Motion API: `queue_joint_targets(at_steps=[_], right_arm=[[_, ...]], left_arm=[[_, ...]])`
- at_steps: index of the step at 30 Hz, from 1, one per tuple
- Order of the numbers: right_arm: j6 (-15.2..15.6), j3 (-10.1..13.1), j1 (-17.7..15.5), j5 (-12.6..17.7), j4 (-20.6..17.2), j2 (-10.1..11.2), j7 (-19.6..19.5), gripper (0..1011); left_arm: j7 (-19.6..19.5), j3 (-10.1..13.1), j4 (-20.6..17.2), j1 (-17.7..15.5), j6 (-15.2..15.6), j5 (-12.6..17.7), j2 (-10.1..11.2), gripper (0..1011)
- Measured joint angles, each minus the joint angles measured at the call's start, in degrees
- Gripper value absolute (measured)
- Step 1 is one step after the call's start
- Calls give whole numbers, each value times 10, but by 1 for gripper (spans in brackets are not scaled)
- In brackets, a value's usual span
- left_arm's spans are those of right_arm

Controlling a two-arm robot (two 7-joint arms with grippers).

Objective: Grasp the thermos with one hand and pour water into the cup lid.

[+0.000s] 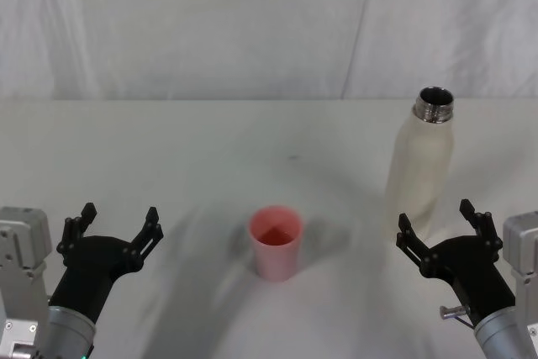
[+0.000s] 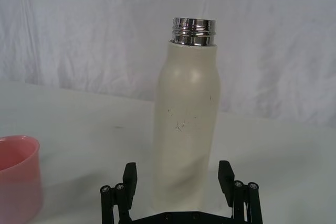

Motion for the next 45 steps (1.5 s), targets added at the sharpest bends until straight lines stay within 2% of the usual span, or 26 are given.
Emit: queue_joint_targets(at_steps=[45], right_arm=[[0,0,0,0,0,0,0,1001]], left_arm=[[0,0,0,0,0,0,0,1001]])
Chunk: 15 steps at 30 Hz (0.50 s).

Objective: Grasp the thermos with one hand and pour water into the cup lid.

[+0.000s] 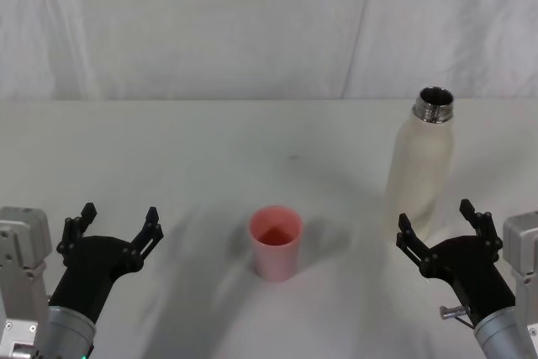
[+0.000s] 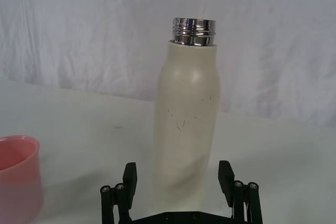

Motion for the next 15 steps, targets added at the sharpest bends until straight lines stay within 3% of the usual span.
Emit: queue_joint_targets(at_steps=[15], right_arm=[[0,0,0,0,0,0,0,1001]], left_arm=[[0,0,0,0,0,0,0,1001]])
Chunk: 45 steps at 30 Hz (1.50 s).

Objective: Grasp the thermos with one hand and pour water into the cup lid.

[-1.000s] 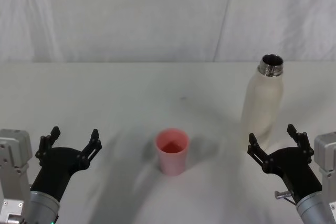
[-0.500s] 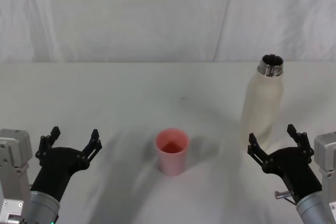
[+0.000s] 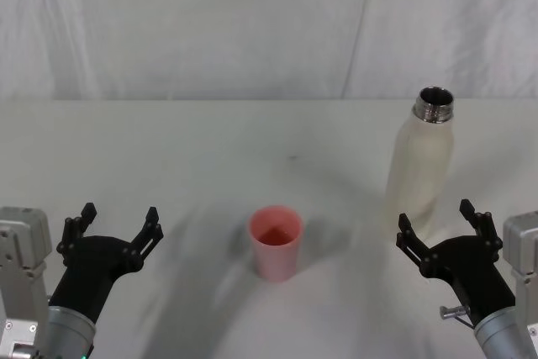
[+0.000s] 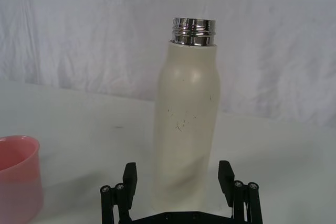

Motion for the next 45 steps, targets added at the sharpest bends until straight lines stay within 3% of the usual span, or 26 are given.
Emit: queue_joint_targets(at_steps=[36,45], right_arm=[[0,0,0,0,0,0,0,1001],[-7,11,-5,-13,-4,-10,14,1001]], left_arm=[[0,0,0,0,0,0,0,1001],[0,0,0,0,0,0,0,1001]])
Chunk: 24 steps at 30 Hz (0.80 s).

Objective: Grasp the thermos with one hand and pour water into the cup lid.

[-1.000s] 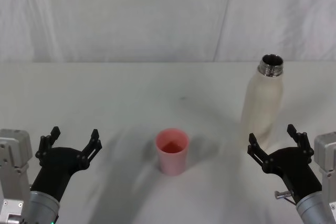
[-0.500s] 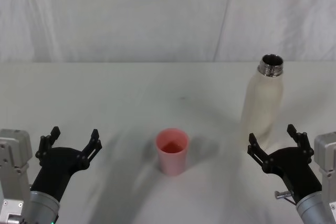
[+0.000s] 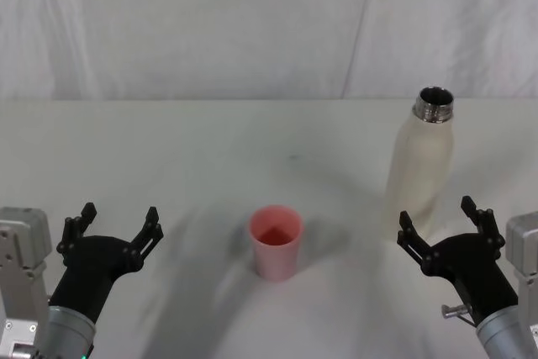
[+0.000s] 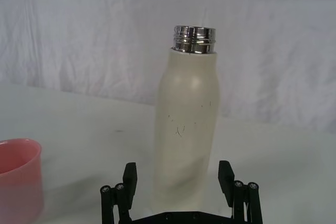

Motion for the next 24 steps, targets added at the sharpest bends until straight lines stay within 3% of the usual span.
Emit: queue_joint_targets(at_steps=[11,24], right_arm=[[10,11,21,-11,12,-7,30,1001],[26,30,49,7,39,-28,66,1001]], left_arm=[[0,0,0,0,0,0,0,1001],[0,0,0,0,0,0,0,1001]])
